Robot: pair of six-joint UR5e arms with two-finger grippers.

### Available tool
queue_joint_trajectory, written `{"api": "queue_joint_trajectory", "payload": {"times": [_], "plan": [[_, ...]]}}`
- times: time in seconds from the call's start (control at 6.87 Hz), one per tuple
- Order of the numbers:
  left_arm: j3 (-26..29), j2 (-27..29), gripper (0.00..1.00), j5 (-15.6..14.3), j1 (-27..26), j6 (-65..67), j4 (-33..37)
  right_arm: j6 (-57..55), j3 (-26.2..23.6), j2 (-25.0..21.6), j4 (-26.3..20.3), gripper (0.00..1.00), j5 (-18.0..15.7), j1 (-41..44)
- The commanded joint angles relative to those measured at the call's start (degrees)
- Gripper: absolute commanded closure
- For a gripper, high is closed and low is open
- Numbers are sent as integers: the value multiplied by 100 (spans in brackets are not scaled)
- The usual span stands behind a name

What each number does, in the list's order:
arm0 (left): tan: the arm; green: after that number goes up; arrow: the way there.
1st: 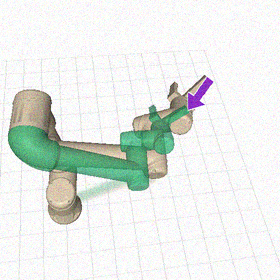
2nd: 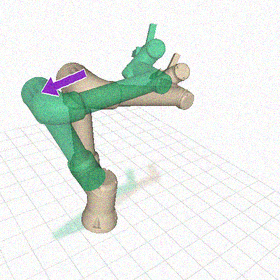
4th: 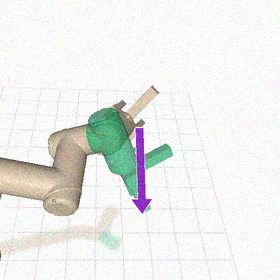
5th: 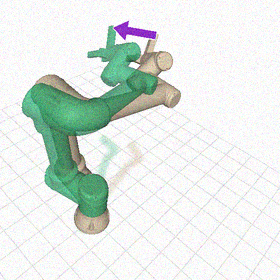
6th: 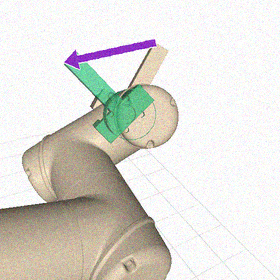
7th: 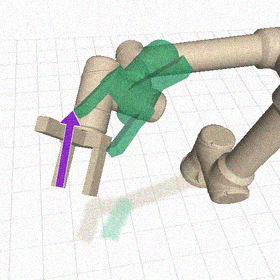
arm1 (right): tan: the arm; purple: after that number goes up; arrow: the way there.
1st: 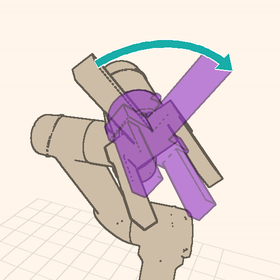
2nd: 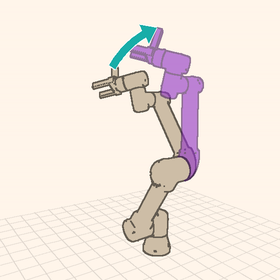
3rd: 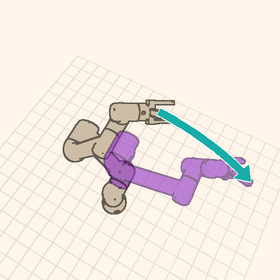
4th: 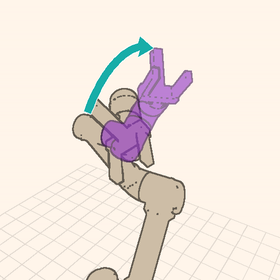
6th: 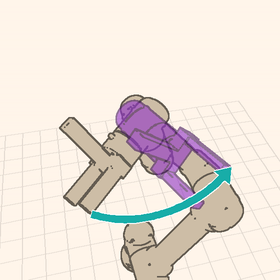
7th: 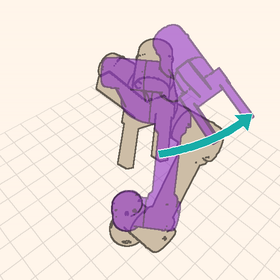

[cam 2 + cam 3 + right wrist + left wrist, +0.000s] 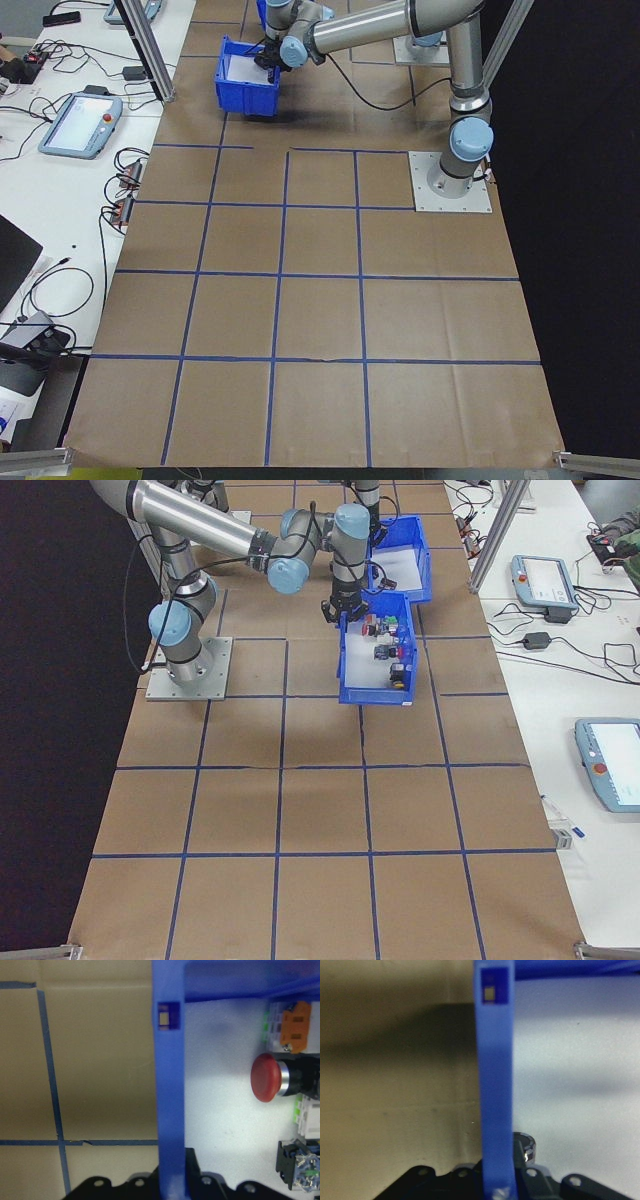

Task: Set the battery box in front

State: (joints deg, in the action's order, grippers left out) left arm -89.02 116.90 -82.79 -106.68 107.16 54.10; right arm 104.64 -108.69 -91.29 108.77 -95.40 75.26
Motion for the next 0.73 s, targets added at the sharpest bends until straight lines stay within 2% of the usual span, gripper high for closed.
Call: {"api": "queue_joint_trajectory", "payload": {"times": [0.0,0.29,0.44,0.58], "plan": [[244,384,98,9,-28,103,-22,171,-241,-292,21,96,-93,-2],[236,448,93,9,-37,103,-31,302,-241,-310,13,96,-84,-2],[227,448,82,9,-29,77,-22,312,-276,-406,4,96,-84,-2],[244,456,54,0,-29,7,-22,312,-406,-529,13,96,-84,6]]}}
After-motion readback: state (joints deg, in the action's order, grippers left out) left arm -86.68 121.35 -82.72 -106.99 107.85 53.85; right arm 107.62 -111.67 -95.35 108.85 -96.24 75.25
